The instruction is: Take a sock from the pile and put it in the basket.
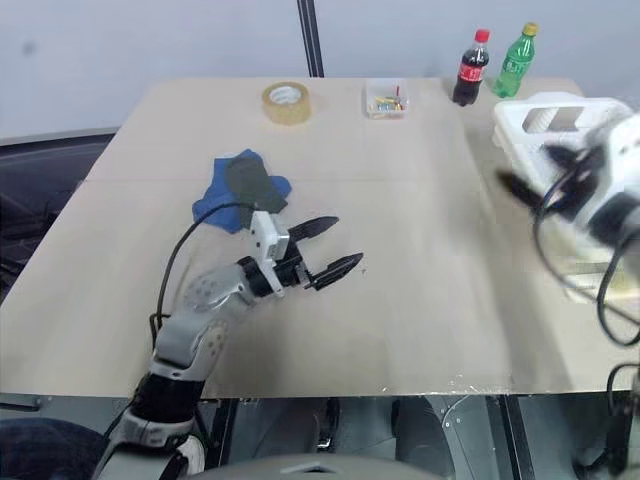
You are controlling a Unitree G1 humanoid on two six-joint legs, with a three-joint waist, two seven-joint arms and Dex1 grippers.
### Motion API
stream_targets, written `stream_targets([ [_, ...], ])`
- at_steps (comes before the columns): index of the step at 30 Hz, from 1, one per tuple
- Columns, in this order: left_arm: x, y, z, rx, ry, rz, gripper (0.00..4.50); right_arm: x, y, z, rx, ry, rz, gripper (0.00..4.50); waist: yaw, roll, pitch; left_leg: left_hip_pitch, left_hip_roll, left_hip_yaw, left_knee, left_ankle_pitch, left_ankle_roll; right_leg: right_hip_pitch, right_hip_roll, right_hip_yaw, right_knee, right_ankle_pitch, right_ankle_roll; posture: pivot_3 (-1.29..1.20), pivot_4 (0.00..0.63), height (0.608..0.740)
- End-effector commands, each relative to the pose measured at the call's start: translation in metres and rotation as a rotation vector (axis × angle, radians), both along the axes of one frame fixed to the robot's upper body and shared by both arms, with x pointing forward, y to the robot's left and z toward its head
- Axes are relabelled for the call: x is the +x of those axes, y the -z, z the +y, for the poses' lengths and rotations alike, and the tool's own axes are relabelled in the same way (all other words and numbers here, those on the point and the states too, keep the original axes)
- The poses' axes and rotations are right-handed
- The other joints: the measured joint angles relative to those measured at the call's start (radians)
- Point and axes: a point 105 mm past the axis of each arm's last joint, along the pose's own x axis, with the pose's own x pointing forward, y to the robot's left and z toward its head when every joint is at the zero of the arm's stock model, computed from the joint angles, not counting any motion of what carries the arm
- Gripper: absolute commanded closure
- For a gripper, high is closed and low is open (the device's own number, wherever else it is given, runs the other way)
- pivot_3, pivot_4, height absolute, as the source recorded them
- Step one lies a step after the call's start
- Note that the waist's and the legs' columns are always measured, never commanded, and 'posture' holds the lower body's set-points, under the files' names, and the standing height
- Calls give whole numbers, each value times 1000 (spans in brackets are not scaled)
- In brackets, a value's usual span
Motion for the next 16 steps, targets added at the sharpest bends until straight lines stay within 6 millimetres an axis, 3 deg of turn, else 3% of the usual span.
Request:
stream_targets([
  [1, -7, 0, 14, 9, -101, -10, 0, -20, 18, 27, 7, -97, 18, 51, -1, 1, 0, 0, 0, 1, 0, 0, 0, 0, 0, 1, 1, 0, 0, 0, 150, 738],
  [6, -25, 21, 46, 59, -237, 45, 0, -49, 67, 18, -5, -150, 127, 51, -1, 1, 0, 2, 0, 0, 0, 0, 0, 0, 0, 1, 2, 0, 0, 0, 150, 738],
  [9, -38, 28, 67, 94, -306, 74, 0, -65, 78, 3, -3, -181, 162, 51, -4, 0, 0, 3, 0, 1, 0, 0, 0, 1, 0, 1, 2, 0, 0, 0, 150, 738],
  [16, -53, 28, 95, 150, -392, 85, 0, -86, 85, -21, -5, -217, 183, 51, -1, 0, 0, 4, 1, 1, 0, 0, 0, 2, 0, 1, 1, 0, 0, 0, 150, 738],
])
